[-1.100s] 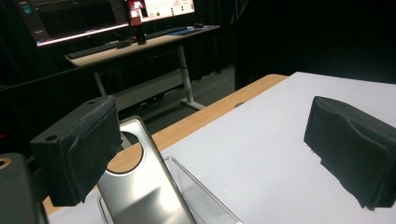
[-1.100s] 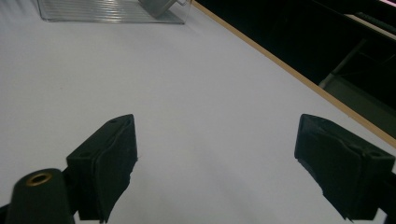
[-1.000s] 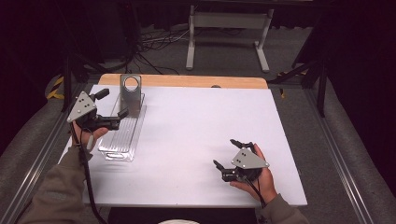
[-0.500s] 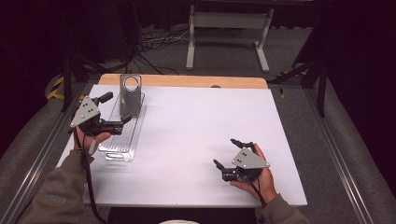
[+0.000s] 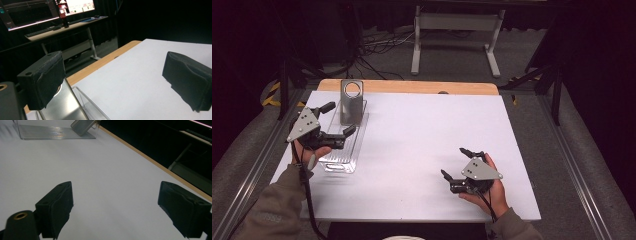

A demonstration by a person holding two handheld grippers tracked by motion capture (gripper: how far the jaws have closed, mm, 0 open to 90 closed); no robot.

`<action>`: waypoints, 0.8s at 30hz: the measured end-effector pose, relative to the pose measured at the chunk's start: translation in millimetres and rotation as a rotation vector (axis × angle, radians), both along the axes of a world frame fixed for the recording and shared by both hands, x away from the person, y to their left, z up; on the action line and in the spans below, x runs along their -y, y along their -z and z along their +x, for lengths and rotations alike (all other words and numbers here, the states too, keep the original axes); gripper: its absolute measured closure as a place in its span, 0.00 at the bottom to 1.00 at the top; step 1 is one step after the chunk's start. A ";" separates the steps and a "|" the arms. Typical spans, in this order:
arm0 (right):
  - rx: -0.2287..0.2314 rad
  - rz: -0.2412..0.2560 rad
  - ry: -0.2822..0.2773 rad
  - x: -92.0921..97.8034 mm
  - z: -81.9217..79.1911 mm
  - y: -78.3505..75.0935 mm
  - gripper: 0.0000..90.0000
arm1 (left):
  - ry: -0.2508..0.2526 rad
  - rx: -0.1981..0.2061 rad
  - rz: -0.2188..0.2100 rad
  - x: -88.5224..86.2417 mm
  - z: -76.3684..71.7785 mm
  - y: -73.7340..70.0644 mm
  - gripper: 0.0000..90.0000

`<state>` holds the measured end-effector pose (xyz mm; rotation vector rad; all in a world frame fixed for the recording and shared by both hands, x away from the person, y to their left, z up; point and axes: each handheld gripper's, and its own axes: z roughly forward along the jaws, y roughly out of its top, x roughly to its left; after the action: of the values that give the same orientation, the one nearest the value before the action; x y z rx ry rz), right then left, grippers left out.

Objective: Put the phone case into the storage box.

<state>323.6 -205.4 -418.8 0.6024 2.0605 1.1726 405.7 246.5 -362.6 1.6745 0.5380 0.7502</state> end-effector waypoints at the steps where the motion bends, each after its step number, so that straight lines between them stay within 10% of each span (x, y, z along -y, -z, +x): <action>1: 0.000 0.001 0.000 0.0 -0.1 -0.1 0.15 | 0.005 -0.002 -0.004 0.5 -0.8 0.5 0.06; 24: 0.010 0.012 0.007 0.0 -0.2 -1.8 0.15 | 0.043 0.004 0.006 2.5 -21.3 2.1 0.05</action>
<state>323.4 -205.4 -417.0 0.6082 2.0429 1.1819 384.4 244.0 -364.7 1.6844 0.4963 0.7247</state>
